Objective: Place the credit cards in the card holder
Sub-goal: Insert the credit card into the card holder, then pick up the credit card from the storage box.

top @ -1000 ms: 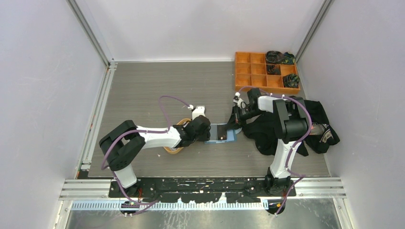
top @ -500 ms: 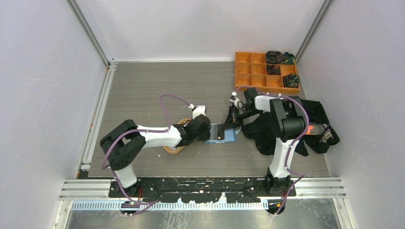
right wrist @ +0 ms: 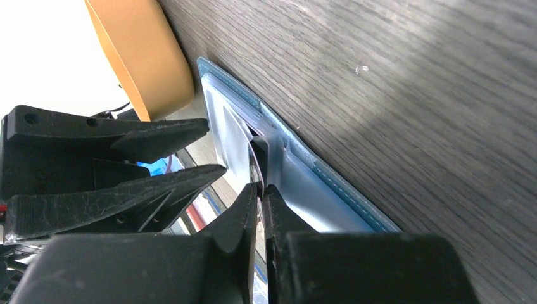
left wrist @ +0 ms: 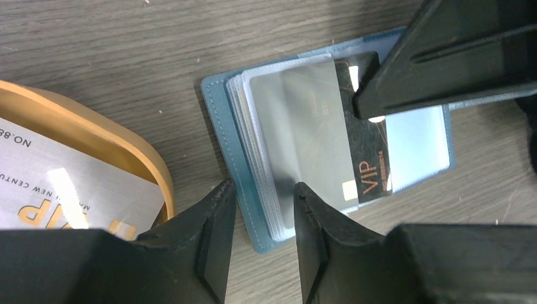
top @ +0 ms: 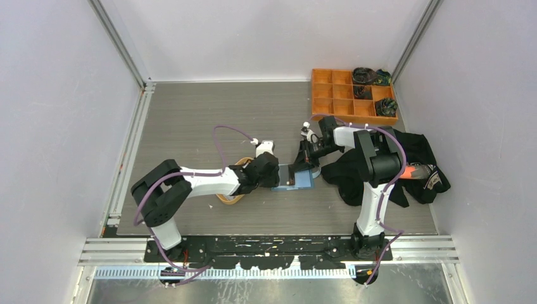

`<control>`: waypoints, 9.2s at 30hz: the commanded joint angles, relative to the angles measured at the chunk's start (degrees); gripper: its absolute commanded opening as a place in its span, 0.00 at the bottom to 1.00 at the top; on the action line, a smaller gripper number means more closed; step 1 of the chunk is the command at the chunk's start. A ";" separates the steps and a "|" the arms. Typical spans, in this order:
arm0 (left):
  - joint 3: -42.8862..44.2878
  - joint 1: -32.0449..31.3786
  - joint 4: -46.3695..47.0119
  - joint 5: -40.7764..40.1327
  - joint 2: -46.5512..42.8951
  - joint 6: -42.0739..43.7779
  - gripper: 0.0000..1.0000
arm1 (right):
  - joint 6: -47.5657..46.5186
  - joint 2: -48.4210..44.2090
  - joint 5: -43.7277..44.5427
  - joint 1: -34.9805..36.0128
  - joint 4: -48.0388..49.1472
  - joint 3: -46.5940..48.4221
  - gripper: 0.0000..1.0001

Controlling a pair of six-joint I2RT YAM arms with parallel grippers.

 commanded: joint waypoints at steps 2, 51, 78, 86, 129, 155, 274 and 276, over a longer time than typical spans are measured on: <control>-0.85 -0.60 2.55 3.45 -6.46 2.79 0.40 | -0.51 0.24 2.80 0.64 0.68 1.49 0.12; 36.31 -9.12 -25.74 -9.75 20.36 5.56 0.29 | -1.65 1.07 3.68 0.64 -0.49 2.04 0.13; 27.33 -5.33 -20.15 -8.14 13.16 5.05 0.37 | -6.51 -4.58 3.01 0.56 -4.26 3.64 0.42; 16.53 -5.25 -6.21 0.94 3.95 10.37 0.38 | -8.70 -7.29 3.56 0.56 -4.48 3.48 0.34; 16.18 9.06 -13.73 12.38 9.93 15.04 0.12 | -0.10 -6.97 10.99 6.96 2.50 7.29 0.07; -23.64 8.76 5.45 -1.43 -48.86 17.94 0.64 | -36.61 -43.73 2.78 11.49 5.05 -4.07 0.77; -35.75 9.23 -12.10 -7.62 -55.47 -9.83 0.26 | 7.37 7.79 27.31 38.34 -0.81 25.62 0.49; -35.75 9.23 -11.89 -7.42 -55.24 -9.83 0.26 | 7.31 7.81 27.44 38.51 -0.91 25.71 0.49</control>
